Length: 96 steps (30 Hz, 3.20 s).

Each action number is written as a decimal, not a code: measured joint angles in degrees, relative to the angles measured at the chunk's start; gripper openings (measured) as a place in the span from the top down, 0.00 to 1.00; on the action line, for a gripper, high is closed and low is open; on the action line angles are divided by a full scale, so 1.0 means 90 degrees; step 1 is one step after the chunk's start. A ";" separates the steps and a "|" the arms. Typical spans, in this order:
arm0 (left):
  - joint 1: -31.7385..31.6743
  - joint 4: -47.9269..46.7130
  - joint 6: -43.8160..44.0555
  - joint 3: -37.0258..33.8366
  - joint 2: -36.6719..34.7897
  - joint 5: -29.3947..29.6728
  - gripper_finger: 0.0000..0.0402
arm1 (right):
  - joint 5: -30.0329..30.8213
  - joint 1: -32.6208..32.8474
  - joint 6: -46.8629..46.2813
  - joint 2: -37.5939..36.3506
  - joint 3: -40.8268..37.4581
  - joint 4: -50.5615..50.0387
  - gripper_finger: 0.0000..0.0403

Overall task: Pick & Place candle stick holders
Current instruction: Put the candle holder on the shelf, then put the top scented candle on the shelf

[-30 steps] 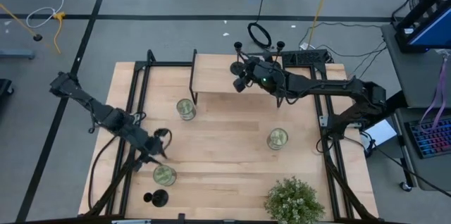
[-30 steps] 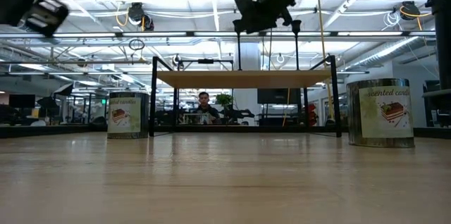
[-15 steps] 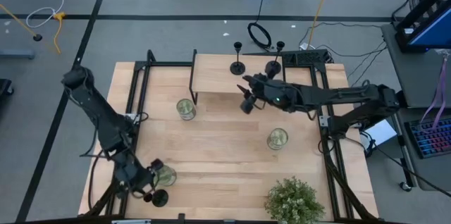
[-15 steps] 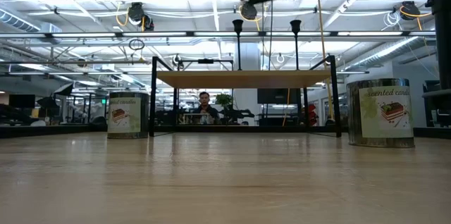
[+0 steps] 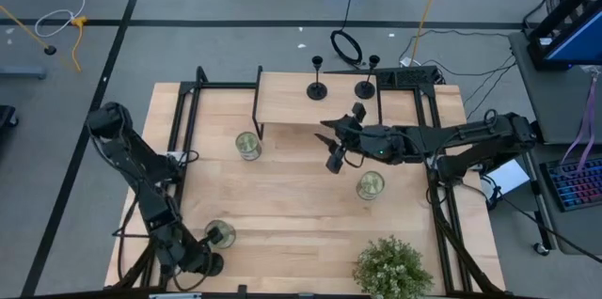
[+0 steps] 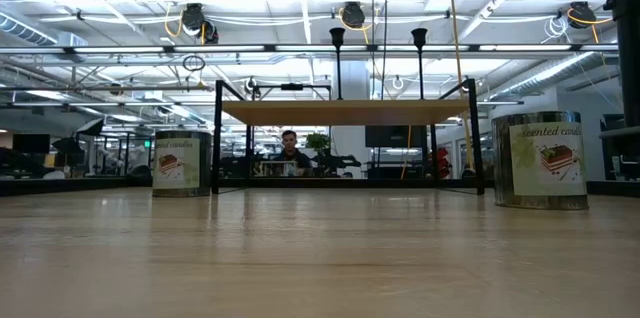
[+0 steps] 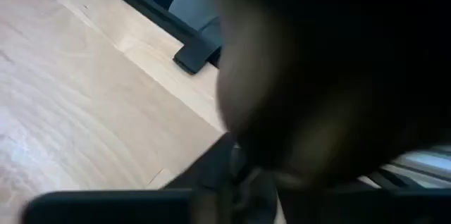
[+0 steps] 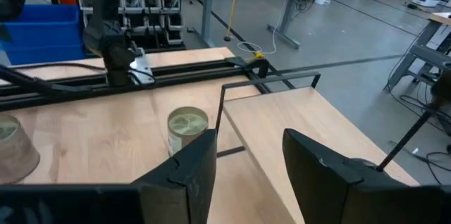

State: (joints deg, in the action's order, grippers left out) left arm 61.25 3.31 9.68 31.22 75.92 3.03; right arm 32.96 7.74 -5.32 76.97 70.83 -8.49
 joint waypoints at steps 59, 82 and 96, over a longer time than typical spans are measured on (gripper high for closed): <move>-1.1018 -0.2242 -0.1890 0.4624 0.1421 -0.0955 0.98 | -0.0001 0.0152 -0.0280 -0.1430 0.0000 -0.3239 0.61; -1.1116 -0.2593 -0.2269 0.4626 0.1411 -0.0700 0.55 | -0.0001 0.0152 -0.0285 -0.1428 0.0000 -0.3239 0.61; -1.0728 -0.4244 -0.2373 0.4637 -0.0296 -0.0331 0.39 | -0.0001 0.0152 -0.0314 -0.1428 0.0000 -0.3390 0.61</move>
State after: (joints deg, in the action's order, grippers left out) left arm -35.30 -34.89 -11.67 72.96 73.26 0.05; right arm 32.95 9.10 -8.14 64.12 70.83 -39.00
